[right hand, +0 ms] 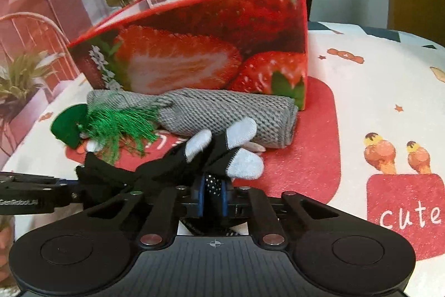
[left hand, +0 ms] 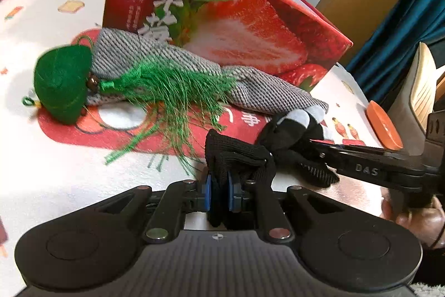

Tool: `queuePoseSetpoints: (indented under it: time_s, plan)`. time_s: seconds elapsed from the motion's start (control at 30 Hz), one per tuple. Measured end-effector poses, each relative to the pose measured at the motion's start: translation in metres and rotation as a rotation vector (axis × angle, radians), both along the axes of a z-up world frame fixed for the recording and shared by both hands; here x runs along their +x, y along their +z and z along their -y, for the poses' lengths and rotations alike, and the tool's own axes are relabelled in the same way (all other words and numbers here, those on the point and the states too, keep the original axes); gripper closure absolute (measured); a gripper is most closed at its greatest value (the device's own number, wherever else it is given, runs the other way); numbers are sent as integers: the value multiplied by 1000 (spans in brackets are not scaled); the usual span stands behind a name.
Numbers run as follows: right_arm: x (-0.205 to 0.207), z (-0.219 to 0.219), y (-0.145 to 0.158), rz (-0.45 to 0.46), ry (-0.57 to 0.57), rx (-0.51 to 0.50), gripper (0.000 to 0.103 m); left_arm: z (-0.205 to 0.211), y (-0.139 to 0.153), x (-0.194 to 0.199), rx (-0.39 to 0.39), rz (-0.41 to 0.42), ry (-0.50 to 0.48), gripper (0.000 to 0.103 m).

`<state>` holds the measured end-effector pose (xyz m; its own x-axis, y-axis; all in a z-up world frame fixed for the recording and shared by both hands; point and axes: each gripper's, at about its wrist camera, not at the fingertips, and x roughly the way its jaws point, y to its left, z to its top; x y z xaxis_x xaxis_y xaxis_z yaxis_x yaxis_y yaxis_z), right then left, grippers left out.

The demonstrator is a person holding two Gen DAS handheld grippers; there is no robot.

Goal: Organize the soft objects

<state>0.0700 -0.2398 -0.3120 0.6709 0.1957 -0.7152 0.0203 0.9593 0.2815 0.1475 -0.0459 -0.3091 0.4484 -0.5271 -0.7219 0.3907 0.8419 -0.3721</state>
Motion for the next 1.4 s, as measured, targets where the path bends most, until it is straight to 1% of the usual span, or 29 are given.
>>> queuePoseSetpoints:
  time_s: [0.07,0.17,0.27,0.4,0.5,0.6,0.77,0.9,1.0,1.1,1.23,1.33,1.4]
  plan:
    - [-2,0,4,7,6,15,93,0,11,-1,16,45,-19,91]
    - [-7,1,17,48,11,25,93,0,28,-4,16,105,-42,91]
    - [-10,2,32,92,12,26,93,-1,41,-3,-2,135,-40,91]
    - [-13,6,48,141,7,54,93,-4,56,-1,-16,170,-34,91]
    - [-12,8,61,179,14,58,93,-5,73,2,-6,228,-52,91]
    - [-3,7,76,226,30,48,93,-6,97,10,-9,284,-58,91]
    - [19,11,114,326,45,45,93,-3,140,33,-15,392,-52,91]
    - [46,15,141,379,55,16,93,9,162,65,23,462,-54,91]
    - [77,16,154,389,62,-25,93,17,168,96,44,455,-49,91]
    - [110,21,158,364,44,-24,93,29,168,125,114,459,-56,91]
    - [153,27,146,279,21,-30,93,39,152,166,166,376,-72,91]
    - [174,28,128,214,2,-40,93,43,131,186,187,300,-94,91]
    - [183,28,115,164,-5,-41,93,43,118,193,195,245,-101,91]
